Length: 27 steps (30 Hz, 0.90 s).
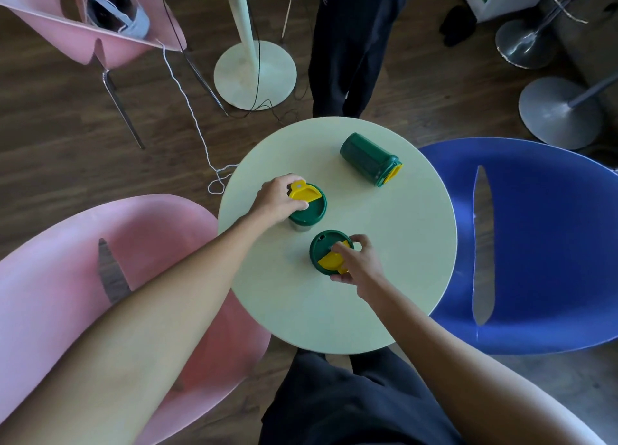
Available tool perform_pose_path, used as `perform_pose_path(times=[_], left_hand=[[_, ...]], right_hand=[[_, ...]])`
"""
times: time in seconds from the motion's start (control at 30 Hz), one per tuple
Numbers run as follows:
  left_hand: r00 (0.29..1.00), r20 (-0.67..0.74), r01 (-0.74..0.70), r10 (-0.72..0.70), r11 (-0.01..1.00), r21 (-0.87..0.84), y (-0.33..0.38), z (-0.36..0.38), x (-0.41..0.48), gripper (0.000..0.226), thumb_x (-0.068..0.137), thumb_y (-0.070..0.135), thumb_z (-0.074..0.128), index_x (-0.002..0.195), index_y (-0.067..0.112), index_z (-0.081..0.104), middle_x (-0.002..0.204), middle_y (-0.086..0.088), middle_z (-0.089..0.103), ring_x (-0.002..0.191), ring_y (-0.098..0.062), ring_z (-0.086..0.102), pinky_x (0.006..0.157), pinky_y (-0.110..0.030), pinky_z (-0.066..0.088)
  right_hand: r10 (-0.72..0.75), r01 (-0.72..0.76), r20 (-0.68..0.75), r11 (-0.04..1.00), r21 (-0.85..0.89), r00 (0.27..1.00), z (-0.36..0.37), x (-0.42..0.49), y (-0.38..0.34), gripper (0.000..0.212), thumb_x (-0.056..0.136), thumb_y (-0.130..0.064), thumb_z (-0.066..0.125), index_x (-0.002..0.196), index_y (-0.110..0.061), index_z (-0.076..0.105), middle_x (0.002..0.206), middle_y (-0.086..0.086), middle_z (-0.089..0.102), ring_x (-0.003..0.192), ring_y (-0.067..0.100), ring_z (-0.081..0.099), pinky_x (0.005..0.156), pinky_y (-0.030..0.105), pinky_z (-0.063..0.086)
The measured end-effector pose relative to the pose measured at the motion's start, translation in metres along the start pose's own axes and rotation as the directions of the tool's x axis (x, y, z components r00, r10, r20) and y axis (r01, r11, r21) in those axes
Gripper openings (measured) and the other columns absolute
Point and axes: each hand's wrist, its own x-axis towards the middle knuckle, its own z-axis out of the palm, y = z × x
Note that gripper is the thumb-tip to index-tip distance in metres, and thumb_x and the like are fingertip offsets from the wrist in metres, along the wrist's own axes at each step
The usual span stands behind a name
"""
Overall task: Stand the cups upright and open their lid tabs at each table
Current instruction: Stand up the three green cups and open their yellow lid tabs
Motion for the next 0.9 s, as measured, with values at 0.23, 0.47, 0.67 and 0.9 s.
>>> perform_pose_path(times=[0.23,0.47,0.67,0.9], left_hand=[[1.0,-0.004,-0.026,0.026,0.999,-0.023,-0.01,-0.001,-0.005,0.051,0.074,0.023,0.078,0.122,0.025,0.063,0.119,-0.004,0.068,0.113,-0.024,0.06,0.089,-0.027,0.045],[1.0,0.019,-0.024,0.025,0.999,-0.034,-0.01,0.0,-0.005,0.054,0.076,0.025,0.077,0.128,0.025,0.061,0.126,-0.005,0.065,0.117,-0.024,0.057,0.096,-0.032,0.046],[0.999,0.035,-0.02,0.022,0.999,-0.048,-0.012,0.003,-0.005,0.053,0.078,0.024,0.074,0.128,0.028,0.059,0.126,-0.004,0.064,0.115,-0.025,0.056,0.094,-0.032,0.047],[0.999,0.037,0.016,-0.013,0.995,-0.098,-0.013,0.008,-0.008,0.055,0.082,0.026,0.071,0.134,0.024,0.053,0.128,-0.003,0.06,0.113,-0.022,0.055,0.084,-0.025,0.04]], right_hand=[[0.047,-0.034,-0.062,0.98,0.195,0.997,0.006,0.006,-0.005,0.042,0.078,-0.022,0.07,0.115,-0.021,0.05,0.112,0.013,0.055,0.071,0.038,0.068,0.054,0.033,0.061],[0.049,-0.046,-0.013,0.983,0.179,0.999,0.009,0.011,-0.011,0.043,0.08,-0.024,0.071,0.115,-0.022,0.046,0.095,0.005,0.05,0.06,0.035,0.068,0.068,0.041,0.063],[-0.002,0.005,-0.039,0.996,0.094,0.999,0.006,0.01,-0.003,0.043,0.079,-0.029,0.073,0.113,-0.026,0.046,0.118,0.013,0.052,0.093,0.038,0.07,0.05,0.03,0.059],[-0.084,0.081,-0.021,0.991,-0.109,0.996,-0.004,0.014,-0.003,0.05,0.081,-0.038,0.072,0.121,-0.021,0.047,0.099,0.012,0.064,0.08,0.026,0.068,0.068,0.035,0.058]])
